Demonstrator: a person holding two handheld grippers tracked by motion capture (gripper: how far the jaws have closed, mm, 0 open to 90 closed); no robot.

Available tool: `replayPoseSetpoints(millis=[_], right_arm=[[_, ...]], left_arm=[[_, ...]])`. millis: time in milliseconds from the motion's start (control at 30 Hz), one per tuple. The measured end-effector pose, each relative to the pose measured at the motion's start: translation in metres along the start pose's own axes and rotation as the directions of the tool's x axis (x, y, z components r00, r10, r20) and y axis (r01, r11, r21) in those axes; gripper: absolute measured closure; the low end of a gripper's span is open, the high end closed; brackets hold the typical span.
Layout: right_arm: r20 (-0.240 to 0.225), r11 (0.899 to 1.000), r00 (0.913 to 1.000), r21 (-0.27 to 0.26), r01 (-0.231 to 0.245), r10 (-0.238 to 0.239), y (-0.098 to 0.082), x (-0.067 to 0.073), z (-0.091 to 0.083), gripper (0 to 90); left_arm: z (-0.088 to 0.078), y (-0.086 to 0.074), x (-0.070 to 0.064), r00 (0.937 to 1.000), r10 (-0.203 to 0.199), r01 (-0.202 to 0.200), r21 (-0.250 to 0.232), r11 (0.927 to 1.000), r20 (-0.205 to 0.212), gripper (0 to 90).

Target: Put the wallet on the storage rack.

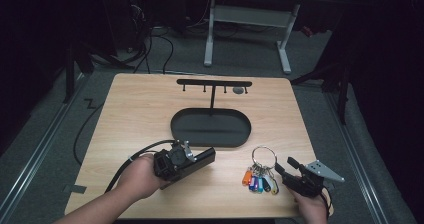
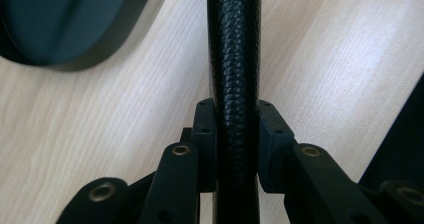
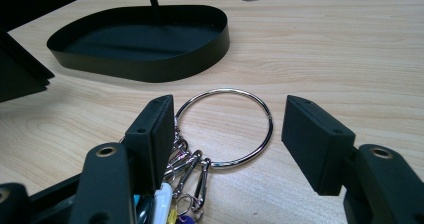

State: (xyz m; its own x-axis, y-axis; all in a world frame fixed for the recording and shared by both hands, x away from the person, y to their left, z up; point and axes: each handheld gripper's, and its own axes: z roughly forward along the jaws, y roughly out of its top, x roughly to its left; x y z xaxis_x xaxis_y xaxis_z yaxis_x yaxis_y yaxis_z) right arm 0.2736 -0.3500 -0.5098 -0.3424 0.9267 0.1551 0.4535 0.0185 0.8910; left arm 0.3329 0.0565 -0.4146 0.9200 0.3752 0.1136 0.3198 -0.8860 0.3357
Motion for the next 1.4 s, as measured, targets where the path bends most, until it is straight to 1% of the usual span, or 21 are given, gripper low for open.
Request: replayPoseSetpoints(millis=[100, 133, 267, 333, 400, 433, 600, 633, 700, 733, 833, 900, 1000, 1033, 1100, 1133, 1167, 1233, 1300, 1367, 1400], right_arm=[[0.002, 1.0, 1.0, 0.006, 0.0, 0.0, 0.0, 0.0, 0.002, 38.5], [0.001, 1.0, 1.0, 0.008, -0.004, 0.004, 0.0, 0.0, 0.002, 38.4], [0.002, 1.0, 1.0, 0.007, 0.001, -0.001, 0.0, 0.001, 0.002, 38.5], [0.005, 1.0, 1.0, 0.004, 0.004, -0.004, 0.0, 0.001, 0.001, 38.6], [0.005, 1.0, 1.0, 0.004, 0.008, -0.008, 0.0, 0.001, 0.001, 38.6], [0.006, 1.0, 1.0, 0.007, 0.003, -0.003, -0.001, 0.001, 0.001, 38.6], [0.007, 1.0, 1.0, 0.003, -0.004, 0.004, 0.0, -0.001, 0.001, 38.6], [0.006, 1.0, 1.0, 0.003, -0.004, 0.004, 0.0, -0.001, 0.001, 38.6], [0.005, 1.0, 1.0, 0.004, 0.001, -0.001, -0.001, -0.001, 0.001, 38.7], [0.005, 1.0, 1.0, 0.004, 0.001, -0.001, -0.001, -0.002, 0.001, 38.7], [0.007, 1.0, 1.0, 0.002, 0.001, -0.001, 0.0, -0.001, 0.0, 38.7], [0.006, 1.0, 1.0, -0.002, 0.006, -0.006, 0.0, -0.001, -0.001, 38.8], [0.008, 1.0, 1.0, -0.002, 0.005, -0.005, -0.001, -0.002, -0.001, 38.9], [0.008, 1.0, 1.0, -0.002, 0.002, -0.002, -0.001, -0.002, -0.001, 39.0], [0.01, 1.0, 0.9999, -0.002, -0.001, 0.001, -0.001, -0.002, -0.002, 39.0], [0.01, 1.0, 0.9999, -0.002, -0.001, 0.001, -0.001, -0.002, -0.002, 39.1], [0.01, 1.0, 0.9999, -0.003, 0.0, 0.0, -0.001, -0.002, -0.002, 39.0], [0.01, 1.0, 0.9999, -0.004, 0.004, -0.004, -0.001, -0.002, -0.002, 39.1], [0.013, 1.0, 0.9999, -0.007, 0.005, -0.005, -0.001, -0.002, -0.003, 39.3], [0.014, 1.0, 0.9999, -0.01, 0.003, -0.003, -0.001, -0.002, -0.004, 39.4], [0.014, 1.0, 0.9999, -0.01, 0.004, -0.004, -0.001, -0.002, -0.004, 39.7]], left_arm=[[-0.002, 0.0, -0.004, 0.9994, 0.029, -0.028, -0.062, 0.9977, 0.02, 74.3], [0.0, 0.001, -0.006, 0.9986, 0.053, -0.053, -0.072, 0.996, 0.003, 74.3], [0.001, 0.005, -0.005, 0.9983, 0.058, -0.058, -0.085, 0.9947, -0.004, 74.3], [0.0, 0.008, -0.005, 0.9968, 0.079, -0.08, -0.102, 0.9916, -0.01, 74.3], [-0.002, 0.012, -0.006, 0.9904, 0.138, -0.138, -0.133, 0.9814, -0.016, 74.3], [-0.003, 0.014, -0.006, 0.9878, 0.153, -0.155, -0.14, 0.9778, -0.028, 74.3], [-0.003, 0.023, -0.005, 0.9734, 0.196, -0.213, -0.162, 0.9634, -0.119, 74.3], [-0.002, 0.026, -0.004, 0.9646, 0.216, -0.239, -0.157, 0.9583, -0.151, 74.3], [-0.002, 0.028, -0.004, 0.9524, 0.239, -0.268, -0.145, 0.9526, -0.19, 74.3], [-0.001, 0.03, -0.002, 0.9434, 0.254, -0.286, -0.134, 0.9488, -0.214, 74.3], [-0.001, 0.034, 0.002, 0.9198, 0.293, -0.328, -0.103, 0.939, -0.261, 74.3], [0.0, 0.038, 0.004, 0.8935, 0.325, -0.369, -0.095, 0.9246, -0.31, 74.2], [0.001, 0.041, 0.006, 0.8664, 0.348, -0.403, -0.09, 0.9106, -0.358, 74.2], [0.003, 0.043, 0.007, 0.8546, 0.356, -0.415, -0.085, 0.9059, -0.378, 74.2], [0.006, 0.047, 0.009, 0.8347, 0.377, -0.435, -0.059, 0.8987, -0.401, 74.2], [0.008, 0.048, 0.009, 0.8291, 0.38, -0.439, -0.056, 0.8969, -0.41, 74.2], [0.011, 0.05, 0.011, 0.8189, 0.389, -0.447, -0.045, 0.8934, -0.422, 74.2], [0.015, 0.055, 0.014, 0.8113, 0.391, -0.448, -0.033, 0.8934, -0.435, 74.1], [0.019, 0.059, 0.017, 0.7984, 0.394, -0.452, -0.021, 0.8917, -0.455, 74.0], [0.022, 0.062, 0.019, 0.7943, 0.394, -0.451, -0.015, 0.8922, -0.462, 74.0], [0.024, 0.064, 0.02, 0.7863, 0.402, -0.455, 0.0, 0.8904, -0.469, 74.0]])
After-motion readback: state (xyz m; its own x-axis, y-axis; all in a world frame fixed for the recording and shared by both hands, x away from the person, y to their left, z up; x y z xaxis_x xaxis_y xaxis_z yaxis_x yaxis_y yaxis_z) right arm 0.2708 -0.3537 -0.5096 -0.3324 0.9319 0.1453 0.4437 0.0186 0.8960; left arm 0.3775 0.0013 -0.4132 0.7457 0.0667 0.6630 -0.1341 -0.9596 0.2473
